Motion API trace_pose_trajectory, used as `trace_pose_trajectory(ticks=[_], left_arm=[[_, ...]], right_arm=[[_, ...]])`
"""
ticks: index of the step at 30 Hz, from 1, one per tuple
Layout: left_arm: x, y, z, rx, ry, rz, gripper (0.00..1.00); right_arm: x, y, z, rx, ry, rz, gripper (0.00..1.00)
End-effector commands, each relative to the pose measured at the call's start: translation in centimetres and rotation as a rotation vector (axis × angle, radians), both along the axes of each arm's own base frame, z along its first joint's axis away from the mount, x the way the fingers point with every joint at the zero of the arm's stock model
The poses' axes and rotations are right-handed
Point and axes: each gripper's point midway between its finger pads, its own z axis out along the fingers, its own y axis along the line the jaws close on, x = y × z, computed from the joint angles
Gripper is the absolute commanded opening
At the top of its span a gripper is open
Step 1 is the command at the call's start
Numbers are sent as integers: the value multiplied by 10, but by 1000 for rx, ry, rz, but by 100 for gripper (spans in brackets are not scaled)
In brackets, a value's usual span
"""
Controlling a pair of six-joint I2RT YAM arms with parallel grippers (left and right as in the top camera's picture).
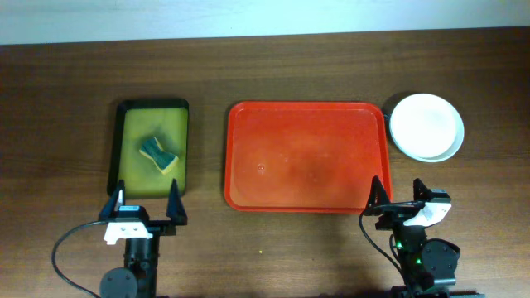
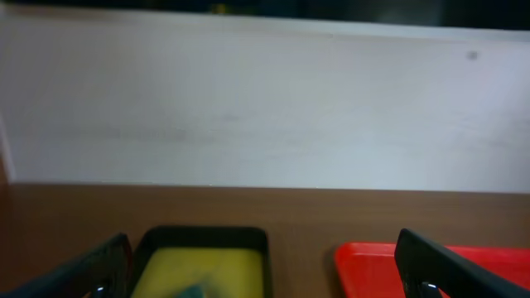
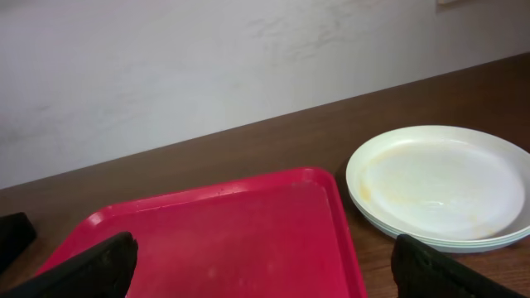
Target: Clean dirty plates on tray and stack at the side
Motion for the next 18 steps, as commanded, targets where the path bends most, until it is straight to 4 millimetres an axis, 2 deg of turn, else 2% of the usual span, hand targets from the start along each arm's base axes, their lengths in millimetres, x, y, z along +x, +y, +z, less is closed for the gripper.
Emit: trace_pose_trajectory(ticks=[1, 3, 4, 7, 18], left_arm=[[3, 19, -26, -71, 54, 103, 99], [3, 24, -35, -71, 89, 133, 99], [2, 28, -45, -71, 131, 155, 99], [2, 27, -59, -66, 186, 152, 99], [3, 18, -61, -6, 202, 102, 99]], right_arm=[[0, -4, -3, -7, 3, -19, 99], [0, -4, -3, -7, 3, -19, 99], [0, -4, -3, -7, 3, -19, 99], [0, -4, -3, -7, 3, -18, 99], [0, -4, -3, -7, 3, -19, 99]])
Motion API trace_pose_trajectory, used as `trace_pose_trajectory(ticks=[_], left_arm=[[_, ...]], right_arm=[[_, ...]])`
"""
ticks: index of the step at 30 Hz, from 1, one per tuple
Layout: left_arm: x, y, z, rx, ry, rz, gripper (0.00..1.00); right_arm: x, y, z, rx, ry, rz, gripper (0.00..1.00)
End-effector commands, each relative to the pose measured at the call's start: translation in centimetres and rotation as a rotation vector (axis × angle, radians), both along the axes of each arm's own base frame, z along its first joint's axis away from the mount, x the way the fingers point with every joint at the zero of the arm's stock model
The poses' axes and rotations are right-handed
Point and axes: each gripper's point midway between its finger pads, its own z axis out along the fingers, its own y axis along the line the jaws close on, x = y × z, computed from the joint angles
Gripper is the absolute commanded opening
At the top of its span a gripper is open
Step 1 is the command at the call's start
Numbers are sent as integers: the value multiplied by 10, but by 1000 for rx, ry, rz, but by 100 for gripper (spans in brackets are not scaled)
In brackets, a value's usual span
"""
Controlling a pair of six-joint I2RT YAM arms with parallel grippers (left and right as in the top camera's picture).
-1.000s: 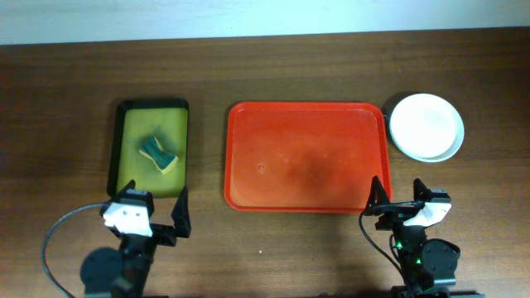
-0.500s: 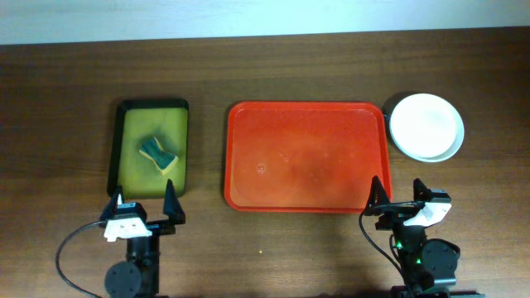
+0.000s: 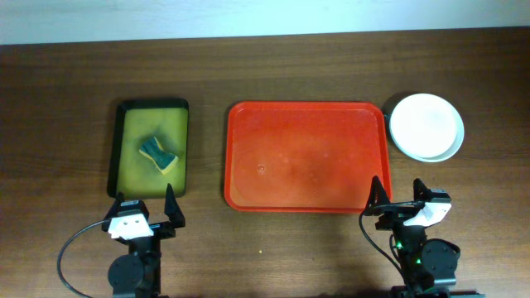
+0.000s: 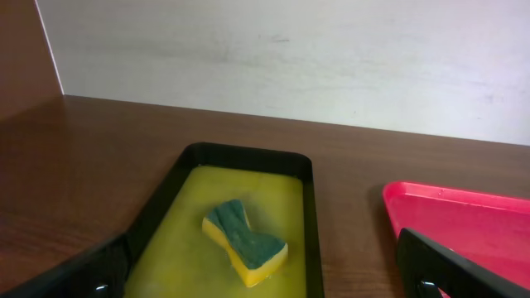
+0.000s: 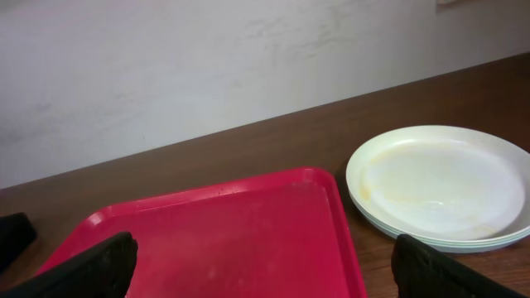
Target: Clean dirty plates on tray and stack at the side
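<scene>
The red tray (image 3: 306, 156) lies bare in the middle of the table, seen also in the right wrist view (image 5: 215, 240). A stack of white plates (image 3: 426, 126) rests on the table just right of it (image 5: 439, 186). A yellow and green sponge (image 3: 159, 154) lies in a black tray of yellow liquid (image 3: 132, 178), close ahead in the left wrist view (image 4: 246, 242). My left gripper (image 3: 142, 212) stands open at the front edge, just short of the sponge tray. My right gripper (image 3: 401, 199) stands open at the front right, near the red tray's corner, holding nothing.
A pale wall runs along the far edge of the brown table. The black sponge tray (image 4: 240, 157) has a raised rim. Both arm bases and cables sit at the front edge of the table.
My left gripper has drawn back a little toward the front edge and tilted down: its camera showed mostly wall before, and now shows the sponge in its tray. The right arm is unchanged.
</scene>
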Motion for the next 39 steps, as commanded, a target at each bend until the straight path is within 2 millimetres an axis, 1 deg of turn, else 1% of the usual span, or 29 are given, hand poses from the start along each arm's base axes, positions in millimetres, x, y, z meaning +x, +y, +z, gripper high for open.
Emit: trace_pose_trajectory(ticks=[1, 4, 7, 31, 32, 33, 36, 37, 39], left_arm=[[0, -2, -2, 18, 3, -14, 99], [0, -2, -2, 18, 3, -16, 99], [0, -8, -2, 15, 5, -51, 99], [1, -8, -2, 15, 4, -48, 99], [0, -8, -2, 15, 4, -48, 99], [1, -8, -2, 15, 4, -48, 99], [1, -8, -2, 15, 4, -48, 99], [0, -8, -2, 15, 4, -48, 99], [0, -8, -2, 15, 4, -48, 99]], right_arm=[[0, -4, -3, -7, 3, -18, 98], [0, -4, -3, -7, 3, -19, 99], [0, -4, -3, -7, 3, -18, 99], [0, -4, -3, -7, 3, -17, 99], [0, -8, -3, -18, 4, -42, 99], [0, -10, -3, -94, 4, -50, 98], [0, -6, -4, -206, 6, -15, 99], [0, -5, -4, -270, 5, -9, 99], [0, -6, -4, -297, 5, -7, 99]])
